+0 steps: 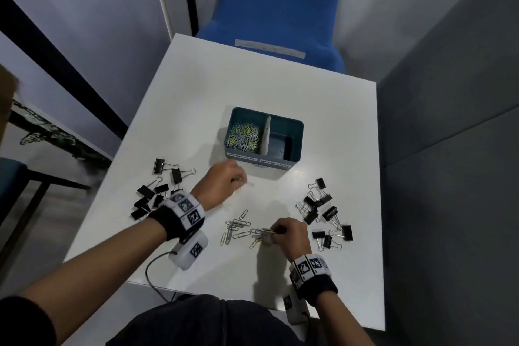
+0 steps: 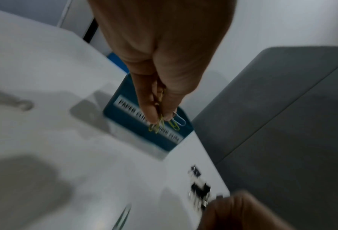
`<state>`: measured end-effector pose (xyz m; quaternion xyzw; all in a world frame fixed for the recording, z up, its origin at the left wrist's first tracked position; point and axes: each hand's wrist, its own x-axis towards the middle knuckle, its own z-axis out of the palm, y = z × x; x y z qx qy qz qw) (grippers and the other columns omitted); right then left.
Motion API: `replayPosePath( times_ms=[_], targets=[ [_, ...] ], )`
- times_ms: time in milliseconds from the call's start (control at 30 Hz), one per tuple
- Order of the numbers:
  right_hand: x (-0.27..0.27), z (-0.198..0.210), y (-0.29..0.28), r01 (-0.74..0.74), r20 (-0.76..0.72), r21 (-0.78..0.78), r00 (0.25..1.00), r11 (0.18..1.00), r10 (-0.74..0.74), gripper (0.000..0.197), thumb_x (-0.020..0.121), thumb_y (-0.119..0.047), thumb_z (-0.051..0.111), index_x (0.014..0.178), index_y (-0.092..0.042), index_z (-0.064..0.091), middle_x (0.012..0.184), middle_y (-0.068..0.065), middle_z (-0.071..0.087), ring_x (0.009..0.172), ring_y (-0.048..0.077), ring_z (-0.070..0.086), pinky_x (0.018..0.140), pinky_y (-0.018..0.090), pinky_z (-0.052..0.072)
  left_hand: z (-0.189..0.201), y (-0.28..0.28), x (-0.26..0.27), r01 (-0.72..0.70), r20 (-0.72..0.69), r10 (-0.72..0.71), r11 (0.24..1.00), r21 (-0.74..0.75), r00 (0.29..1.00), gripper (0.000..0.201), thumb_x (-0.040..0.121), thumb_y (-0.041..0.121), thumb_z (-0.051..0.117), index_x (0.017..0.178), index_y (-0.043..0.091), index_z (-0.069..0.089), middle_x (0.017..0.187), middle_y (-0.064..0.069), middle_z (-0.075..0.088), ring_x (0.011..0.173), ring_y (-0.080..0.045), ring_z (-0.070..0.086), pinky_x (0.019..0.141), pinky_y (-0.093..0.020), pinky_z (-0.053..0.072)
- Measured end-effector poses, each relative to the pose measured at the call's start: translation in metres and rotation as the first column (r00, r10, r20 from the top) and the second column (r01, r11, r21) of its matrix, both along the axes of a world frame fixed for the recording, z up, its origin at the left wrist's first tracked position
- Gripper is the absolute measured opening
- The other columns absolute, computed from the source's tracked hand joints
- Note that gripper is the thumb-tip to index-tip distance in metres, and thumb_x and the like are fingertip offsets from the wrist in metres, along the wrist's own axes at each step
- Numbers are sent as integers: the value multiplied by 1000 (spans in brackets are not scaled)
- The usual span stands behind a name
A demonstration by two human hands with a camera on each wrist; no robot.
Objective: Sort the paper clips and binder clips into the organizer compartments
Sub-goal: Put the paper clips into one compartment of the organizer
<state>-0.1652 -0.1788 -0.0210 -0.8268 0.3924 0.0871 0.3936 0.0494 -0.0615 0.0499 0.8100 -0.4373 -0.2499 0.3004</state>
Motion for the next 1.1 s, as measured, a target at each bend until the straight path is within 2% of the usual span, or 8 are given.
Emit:
replayPosePath(
  times_ms=[133, 267, 400, 567, 733, 833, 967, 1100],
  targets=[
    [15, 20, -10, -9, 78, 6, 997, 1000, 9, 18, 65, -3, 77, 74, -18, 76, 68, -4, 70, 65, 8, 65, 64, 12, 48, 37, -38, 36, -98, 67, 105, 991, -95, 992, 6, 86, 8, 68, 87, 13, 72, 88, 1, 61, 78, -11, 60, 73, -21, 51],
    [43, 50, -24, -6, 152, 21, 988, 1000, 3, 17, 69, -4, 80, 76, -19, 76, 67, -5, 70, 64, 9, 68, 69, 22, 56, 48, -65, 64, -181, 57, 187, 979, -94, 981, 8, 84, 10, 71, 90, 14, 73, 90, 1, 62, 82, -12, 61, 77, -26, 52],
    [82, 80, -38, -22, 234, -18, 972, 1000, 26, 15, 72, -6, 81, 80, -17, 75, 74, -1, 72, 67, 12, 69, 73, 26, 58, 34, -60, 76, -200, -25, 200, 980, -17, 980, 27, 83, 9, 72, 109, 14, 70, 108, -3, 69, 94, -13, 64, 90, -30, 51],
    [149, 118, -54, -53, 305, -215, 945, 975, 119, 11, 74, -8, 79, 82, -15, 75, 82, -2, 72, 73, 9, 63, 75, 18, 51, 1, -27, 51, -313, 20, 313, 950, -16, 950, 21, 88, 7, 62, 101, 20, 72, 101, 1, 71, 87, -14, 65, 84, -31, 54],
    [196, 132, -70, -113, 238, -279, 954, 954, 183, 21, 78, -13, 76, 99, -13, 73, 94, 6, 72, 87, 21, 65, 82, 27, 52, -38, 14, 8, -163, 3, 164, 977, 137, 986, 20, 89, 10, 59, 97, 21, 72, 98, 3, 73, 86, -15, 66, 81, -35, 55],
    [193, 126, -79, -79, 222, -234, 966, 969, 132, 37, 80, -23, 76, 115, -15, 66, 104, 4, 70, 96, 19, 64, 85, 23, 45, -54, 33, -11, -151, -14, 157, 966, 209, 987, 22, 89, 8, 57, 99, 20, 72, 101, 2, 73, 89, -15, 67, 82, -32, 55],
    [150, 111, -73, 28, 311, -166, 950, 986, 25, 16, 85, -22, 70, 100, -16, 70, 91, -4, 70, 79, 6, 64, 80, 23, 54, -73, 57, -30, -104, 1, 112, 918, 383, 994, 20, 88, 20, 59, 106, 25, 65, 108, 5, 67, 98, -18, 63, 82, -31, 50],
    [80, 70, -47, -135, 83, -142, 986, 981, 148, 18, 86, -18, 69, 103, -15, 67, 90, -3, 66, 76, 9, 58, 70, 14, 41, -83, 76, -45, 42, -42, -25, 880, 472, 999, 67, 81, 39, 69, 138, 20, 38, 126, -1, 43, 102, -23, 57, 80, -34, 46]
  ],
)
